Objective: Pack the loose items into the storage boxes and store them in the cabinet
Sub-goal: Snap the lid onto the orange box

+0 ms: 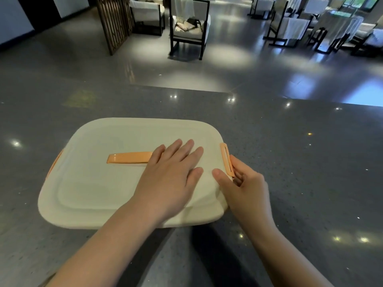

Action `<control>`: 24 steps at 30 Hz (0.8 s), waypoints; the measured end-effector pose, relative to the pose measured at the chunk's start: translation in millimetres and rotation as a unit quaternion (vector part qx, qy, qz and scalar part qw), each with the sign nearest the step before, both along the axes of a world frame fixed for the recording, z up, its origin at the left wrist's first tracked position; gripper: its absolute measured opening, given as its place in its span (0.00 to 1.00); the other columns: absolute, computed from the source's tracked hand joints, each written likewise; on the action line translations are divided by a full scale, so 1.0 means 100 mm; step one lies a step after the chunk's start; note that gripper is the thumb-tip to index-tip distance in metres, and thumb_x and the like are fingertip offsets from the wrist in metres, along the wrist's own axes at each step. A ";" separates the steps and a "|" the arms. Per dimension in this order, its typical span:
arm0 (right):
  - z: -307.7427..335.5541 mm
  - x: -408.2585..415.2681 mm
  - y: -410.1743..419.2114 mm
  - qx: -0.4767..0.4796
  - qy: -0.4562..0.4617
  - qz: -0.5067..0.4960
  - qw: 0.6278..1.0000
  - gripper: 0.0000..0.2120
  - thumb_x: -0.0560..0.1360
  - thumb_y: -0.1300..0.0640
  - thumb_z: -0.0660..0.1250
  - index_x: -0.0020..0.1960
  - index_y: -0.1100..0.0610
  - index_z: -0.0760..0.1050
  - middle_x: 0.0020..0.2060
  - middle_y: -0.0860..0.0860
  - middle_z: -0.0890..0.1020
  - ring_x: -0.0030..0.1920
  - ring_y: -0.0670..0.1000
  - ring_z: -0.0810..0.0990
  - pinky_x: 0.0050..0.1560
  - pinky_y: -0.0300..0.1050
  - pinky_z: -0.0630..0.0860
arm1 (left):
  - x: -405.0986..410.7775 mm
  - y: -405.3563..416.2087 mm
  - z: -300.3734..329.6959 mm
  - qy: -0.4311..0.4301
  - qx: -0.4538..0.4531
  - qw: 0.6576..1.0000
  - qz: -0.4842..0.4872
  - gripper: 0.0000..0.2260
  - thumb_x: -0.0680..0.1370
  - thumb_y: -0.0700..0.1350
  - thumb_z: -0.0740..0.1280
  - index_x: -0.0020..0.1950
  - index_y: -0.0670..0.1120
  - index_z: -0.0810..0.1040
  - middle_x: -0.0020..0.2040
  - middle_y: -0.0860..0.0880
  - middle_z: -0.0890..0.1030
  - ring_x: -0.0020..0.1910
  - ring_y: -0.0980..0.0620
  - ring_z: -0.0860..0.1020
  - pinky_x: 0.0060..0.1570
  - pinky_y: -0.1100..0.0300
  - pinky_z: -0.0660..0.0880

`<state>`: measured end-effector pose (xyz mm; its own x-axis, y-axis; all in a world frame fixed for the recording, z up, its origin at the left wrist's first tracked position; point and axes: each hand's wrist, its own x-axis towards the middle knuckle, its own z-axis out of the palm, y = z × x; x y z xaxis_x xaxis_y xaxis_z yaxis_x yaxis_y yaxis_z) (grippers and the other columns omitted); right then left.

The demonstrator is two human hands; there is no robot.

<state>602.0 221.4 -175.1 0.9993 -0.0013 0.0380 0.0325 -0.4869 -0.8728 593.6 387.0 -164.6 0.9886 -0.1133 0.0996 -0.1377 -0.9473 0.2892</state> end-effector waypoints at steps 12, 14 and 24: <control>0.33 -0.03 0.44 -0.238 -0.159 0.211 0.935 0.35 0.76 0.48 0.64 0.76 0.49 0.50 0.75 0.45 0.52 0.76 0.48 0.49 0.74 0.44 0.45 | -0.43 0.59 0.25 -0.212 -0.182 0.945 0.169 0.14 0.77 0.48 0.61 0.62 0.51 0.76 0.64 0.53 0.75 0.65 0.55 0.69 0.69 0.59 0.57; 0.36 -0.02 0.80 -0.300 -0.132 0.308 0.893 0.30 0.78 0.41 0.54 0.76 0.42 0.44 0.76 0.42 0.43 0.75 0.43 0.39 0.74 0.43 0.38 | -0.61 1.02 0.22 -0.215 -0.146 0.931 0.254 0.16 0.76 0.46 0.64 0.64 0.49 0.74 0.66 0.49 0.74 0.67 0.50 0.68 0.68 0.58 0.59; 0.21 -0.17 1.61 -0.399 -0.129 0.373 0.828 0.29 0.78 0.36 0.39 0.76 0.42 0.40 0.76 0.42 0.40 0.75 0.44 0.36 0.73 0.52 0.32 | -0.84 1.54 -0.05 -0.020 -0.455 0.819 0.349 0.22 0.72 0.52 0.71 0.65 0.51 0.73 0.55 0.56 0.81 0.52 0.57 0.80 0.55 0.53 0.76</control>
<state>585.3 382.8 -154.1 0.6701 0.7400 -0.0586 0.7184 -0.6663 -0.1998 509.5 540.8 -169.9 0.7743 0.6177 -0.1371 0.3188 -0.1937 0.9278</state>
